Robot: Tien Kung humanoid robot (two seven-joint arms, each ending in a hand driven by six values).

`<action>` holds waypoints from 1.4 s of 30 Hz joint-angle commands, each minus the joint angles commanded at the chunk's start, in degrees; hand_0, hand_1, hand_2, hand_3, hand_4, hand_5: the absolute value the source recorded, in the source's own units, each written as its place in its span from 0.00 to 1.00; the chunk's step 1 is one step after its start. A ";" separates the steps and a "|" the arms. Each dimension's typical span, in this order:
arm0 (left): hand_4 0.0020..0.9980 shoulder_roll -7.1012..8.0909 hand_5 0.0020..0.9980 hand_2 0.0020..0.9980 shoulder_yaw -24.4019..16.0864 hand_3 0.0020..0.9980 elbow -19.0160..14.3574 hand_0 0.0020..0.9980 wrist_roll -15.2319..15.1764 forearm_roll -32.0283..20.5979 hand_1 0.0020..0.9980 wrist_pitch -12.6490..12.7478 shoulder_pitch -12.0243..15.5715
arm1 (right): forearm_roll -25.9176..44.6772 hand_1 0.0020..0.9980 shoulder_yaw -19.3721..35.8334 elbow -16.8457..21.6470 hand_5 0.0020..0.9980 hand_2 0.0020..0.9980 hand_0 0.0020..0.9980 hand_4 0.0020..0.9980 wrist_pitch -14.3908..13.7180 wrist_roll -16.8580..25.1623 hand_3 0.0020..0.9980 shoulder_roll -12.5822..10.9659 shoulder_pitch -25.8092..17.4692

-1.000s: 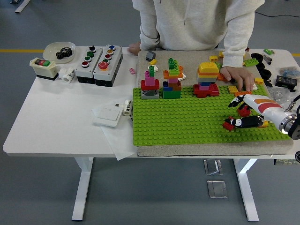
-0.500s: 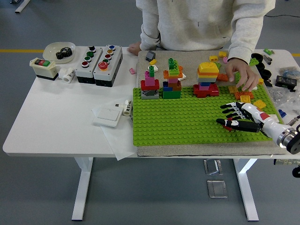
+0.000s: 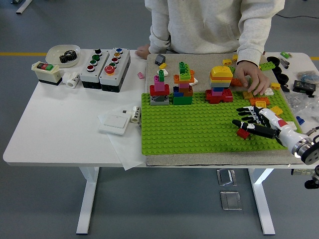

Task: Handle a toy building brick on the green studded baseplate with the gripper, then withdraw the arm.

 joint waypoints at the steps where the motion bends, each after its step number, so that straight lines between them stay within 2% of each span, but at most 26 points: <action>1: 0.53 0.00 0.50 0.58 0.00 0.53 0.00 0.81 0.02 0.03 0.66 -0.01 -0.01 | 0.04 0.80 -0.03 -0.34 0.65 0.81 0.84 0.94 0.02 0.04 0.83 0.14 -0.06; 10: 0.53 -0.08 0.50 0.58 0.30 0.53 0.00 0.81 0.00 -0.10 0.66 0.03 0.04 | 0.45 0.80 -0.23 -4.45 0.63 0.81 0.85 0.92 -0.01 0.89 0.83 1.71 -0.37; 25: 0.53 -0.10 0.50 0.58 0.64 0.53 0.00 0.81 -0.09 -0.36 0.67 0.06 0.01 | 0.05 0.80 0.34 -6.10 0.61 0.81 0.86 0.91 -0.52 1.44 0.83 2.48 -0.99; 42: 0.53 -0.06 0.50 0.58 0.75 0.53 0.00 0.81 -0.07 -0.51 0.67 0.04 0.02 | -0.52 0.80 0.27 -4.15 0.60 0.81 0.86 0.91 -0.76 1.22 0.83 2.57 -2.07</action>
